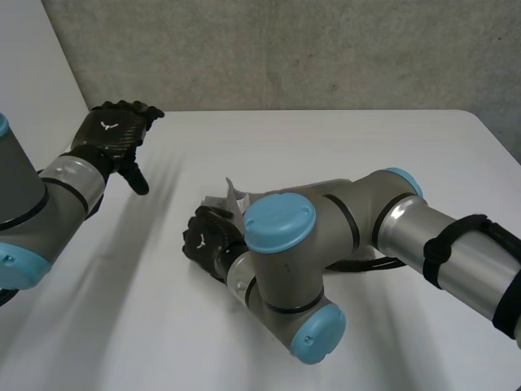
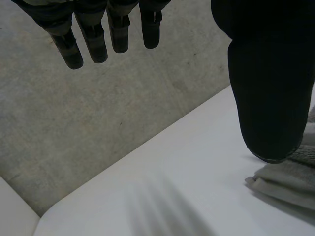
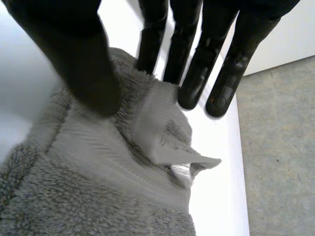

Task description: Fold the towel.

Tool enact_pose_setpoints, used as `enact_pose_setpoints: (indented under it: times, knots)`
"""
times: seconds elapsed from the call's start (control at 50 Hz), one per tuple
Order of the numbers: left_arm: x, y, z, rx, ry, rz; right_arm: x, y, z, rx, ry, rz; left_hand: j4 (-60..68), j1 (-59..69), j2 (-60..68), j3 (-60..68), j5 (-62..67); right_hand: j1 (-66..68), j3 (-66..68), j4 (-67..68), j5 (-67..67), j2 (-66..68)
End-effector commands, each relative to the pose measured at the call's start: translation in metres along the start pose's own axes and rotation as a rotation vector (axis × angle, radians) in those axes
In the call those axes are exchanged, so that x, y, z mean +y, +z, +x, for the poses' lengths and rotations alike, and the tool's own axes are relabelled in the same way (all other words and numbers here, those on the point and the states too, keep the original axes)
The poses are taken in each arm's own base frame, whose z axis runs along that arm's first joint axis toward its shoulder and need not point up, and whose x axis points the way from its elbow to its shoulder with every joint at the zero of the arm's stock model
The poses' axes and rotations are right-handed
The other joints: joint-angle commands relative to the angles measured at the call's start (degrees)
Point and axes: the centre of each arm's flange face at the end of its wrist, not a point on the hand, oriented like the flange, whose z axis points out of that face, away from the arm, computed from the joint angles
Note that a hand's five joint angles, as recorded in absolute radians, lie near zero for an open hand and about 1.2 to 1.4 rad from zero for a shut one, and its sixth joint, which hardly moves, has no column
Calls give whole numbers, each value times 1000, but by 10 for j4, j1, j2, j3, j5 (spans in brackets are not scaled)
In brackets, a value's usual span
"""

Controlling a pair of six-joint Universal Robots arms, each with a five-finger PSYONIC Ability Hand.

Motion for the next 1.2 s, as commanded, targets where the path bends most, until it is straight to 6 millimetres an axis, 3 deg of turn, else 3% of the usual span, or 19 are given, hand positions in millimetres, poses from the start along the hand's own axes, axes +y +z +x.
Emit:
enact_pose_setpoints:
  times: [0.02, 0.12, 0.18, 0.22, 0.24, 0.28, 0.34, 0.38, 0.42, 0.54, 0.74, 0.8, 0.86, 1.0, 1.04, 1.08, 1.1, 1.12, 1.2]
  knots:
    - [-3, 5, 11, 27, 4, 15, -7, -18, 33, 61, 43, 0, 6, 2, 7, 4, -1, -326, -348, -340, -329, -319]
    - [-12, 7, 29, 71, -10, 47, 20, -54, 87, 174, 332, -39, 14, 10, 15, 12, 7, -326, -348, -340, -329, -319]
    - [-13, 7, 35, 87, -16, 55, 29, -64, 95, 196, 411, -52, 18, 14, 18, 15, 11, -326, -348, -340, -329, -319]
    - [-12, 6, 49, 121, -28, 56, 53, -83, 102, 226, 550, -113, 21, 17, 22, 19, 14, -326, -348, -340, -329, -319]
    - [-12, 6, 49, 121, -28, 56, 53, -83, 102, 226, 550, -113, 21, 17, 22, 19, 14, -326, -348, -340, -329, -319]
    - [-2, 5, 68, 167, -32, 35, 85, -100, 106, 261, 662, -198, 26, 22, 27, 24, 19, -326, -348, -340, -329, -319]
    - [6, 5, 78, 185, -28, 14, 101, -108, 104, 271, 698, -243, 24, 20, 25, 22, 17, -326, -348, -340, -329, -319]
    - [23, 6, 90, 182, -23, -38, 127, -117, 95, 263, 738, -317, 26, 22, 27, 24, 19, -326, -348, -340, -329, -319]
    - [35, 7, 92, 170, -20, -71, 138, -120, 92, 258, 757, -333, 26, 22, 27, 24, 19, -326, -348, -340, -329, -319]
    - [57, 10, 93, 131, -14, -136, 170, -121, 80, 257, 796, -357, 26, 22, 27, 24, 19, -106, -128, -119, -108, -98]
    - [50, 5, 91, 123, -23, -133, 183, -118, 78, 265, 814, -371, 24, 20, 25, 22, 17, 175, 154, 162, 173, 183]
    - [48, 1, 89, 121, -25, -131, 182, -119, 81, 272, 820, -365, 24, 20, 25, 22, 17, 164, 142, 151, 162, 172]
    - [46, -2, 89, 122, -24, -128, 182, -119, 80, 271, 827, -366, 24, 20, 25, 22, 17, 37, 15, 24, 35, 44]
    - [43, -7, 88, 122, -24, -128, 182, -118, 77, 276, 897, -334, 24, 20, 25, 22, 17, 41, 19, 28, 39, 49]
    - [43, -7, 87, 122, -25, -127, 182, -116, 76, 278, 928, -322, 24, 20, 25, 22, 17, 71, 50, 58, 69, 79]
    - [43, -8, 87, 122, -25, -127, 185, -116, 75, 276, 977, -310, 24, 20, 25, 22, 17, 242, 220, 229, 240, 249]
    - [43, -8, 87, 122, -25, -127, 185, -116, 74, 276, 977, -310, 24, 20, 25, 22, 17, 243, 221, 230, 241, 251]
    - [41, -8, 87, 120, -25, -124, 186, -116, 74, 275, 983, -309, 24, 20, 25, 22, 17, 372, 350, 359, 370, 380]
    - [41, -9, 86, 117, -26, -125, 188, -119, 80, 302, 974, -318, 23, 19, 23, 20, 16, 374, 352, 360, 371, 381]
